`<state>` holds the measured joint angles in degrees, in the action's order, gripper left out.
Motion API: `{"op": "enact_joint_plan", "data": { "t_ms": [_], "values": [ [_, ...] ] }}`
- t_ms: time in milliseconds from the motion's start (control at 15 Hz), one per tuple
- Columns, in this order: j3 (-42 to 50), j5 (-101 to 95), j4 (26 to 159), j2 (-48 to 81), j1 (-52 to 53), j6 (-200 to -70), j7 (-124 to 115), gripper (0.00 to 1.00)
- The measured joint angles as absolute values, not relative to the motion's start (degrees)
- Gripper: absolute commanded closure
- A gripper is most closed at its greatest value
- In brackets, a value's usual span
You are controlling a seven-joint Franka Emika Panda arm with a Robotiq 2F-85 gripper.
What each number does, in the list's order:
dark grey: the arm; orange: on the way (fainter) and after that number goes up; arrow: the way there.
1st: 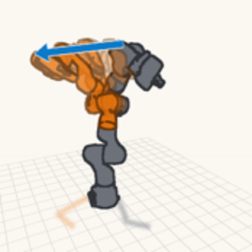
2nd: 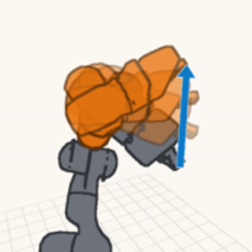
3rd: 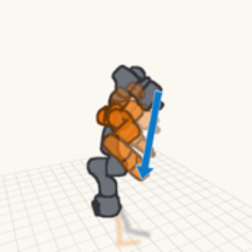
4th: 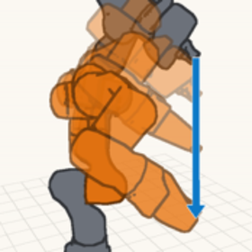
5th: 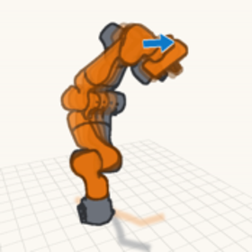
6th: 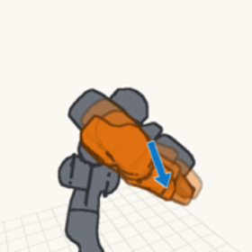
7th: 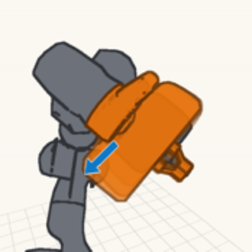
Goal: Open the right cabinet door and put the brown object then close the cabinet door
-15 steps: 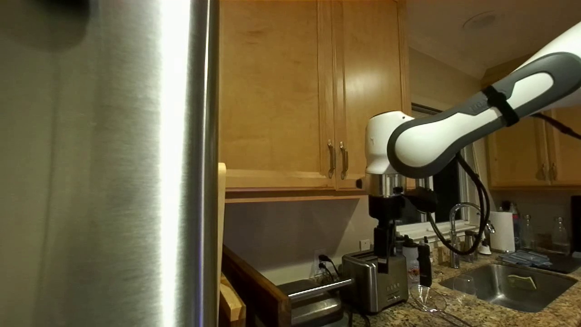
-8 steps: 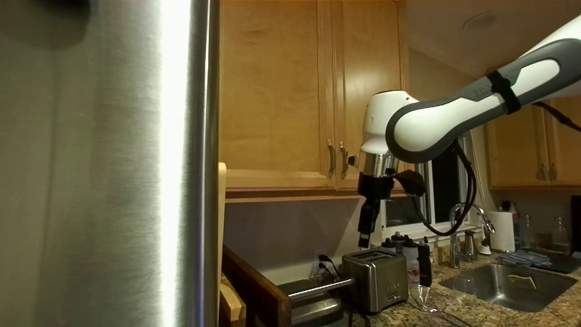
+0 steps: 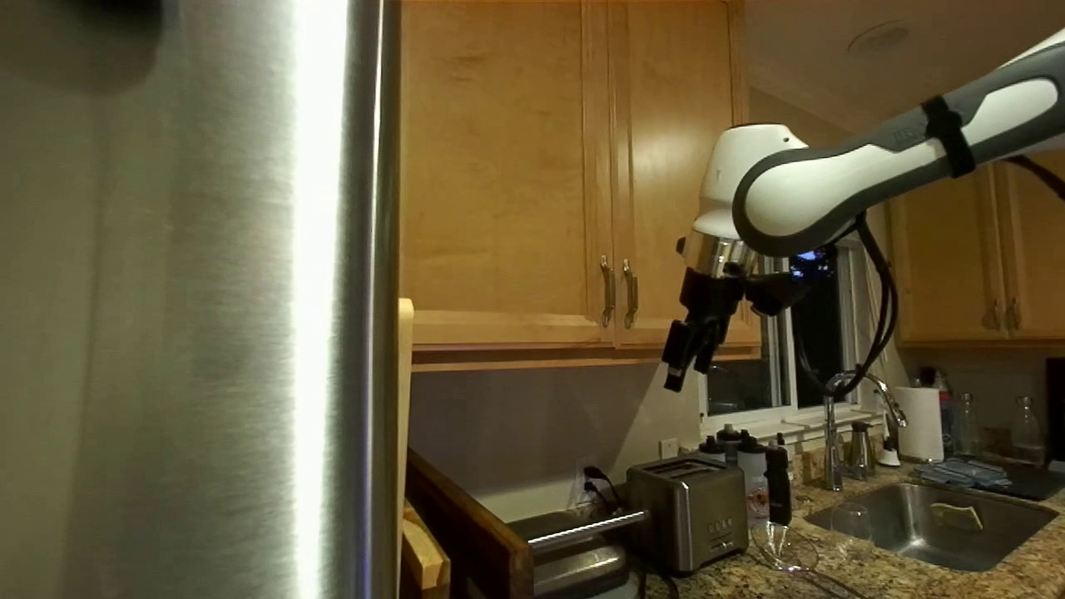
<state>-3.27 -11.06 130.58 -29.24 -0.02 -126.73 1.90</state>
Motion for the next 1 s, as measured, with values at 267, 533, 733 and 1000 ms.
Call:
{"op": "enact_joint_plan", "data": {
  "t_ms": [267, 533, 733, 1000],
  "values": [
    [-3.6, -12.6, 129.4, -29.4, -0.8, -127.1, 0.7, 0.0],
    [-3.7, -12.7, 129.3, -29.3, -0.8, -127.3, 0.1, 0.0],
    [-4.7, -13.9, 127.7, -28.0, -2.6, -129.4, -7.7, 0.0],
    [-6.4, -16.3, 125.0, -25.9, -5.8, -132.7, -17.8, 0.0]
  ]
}}
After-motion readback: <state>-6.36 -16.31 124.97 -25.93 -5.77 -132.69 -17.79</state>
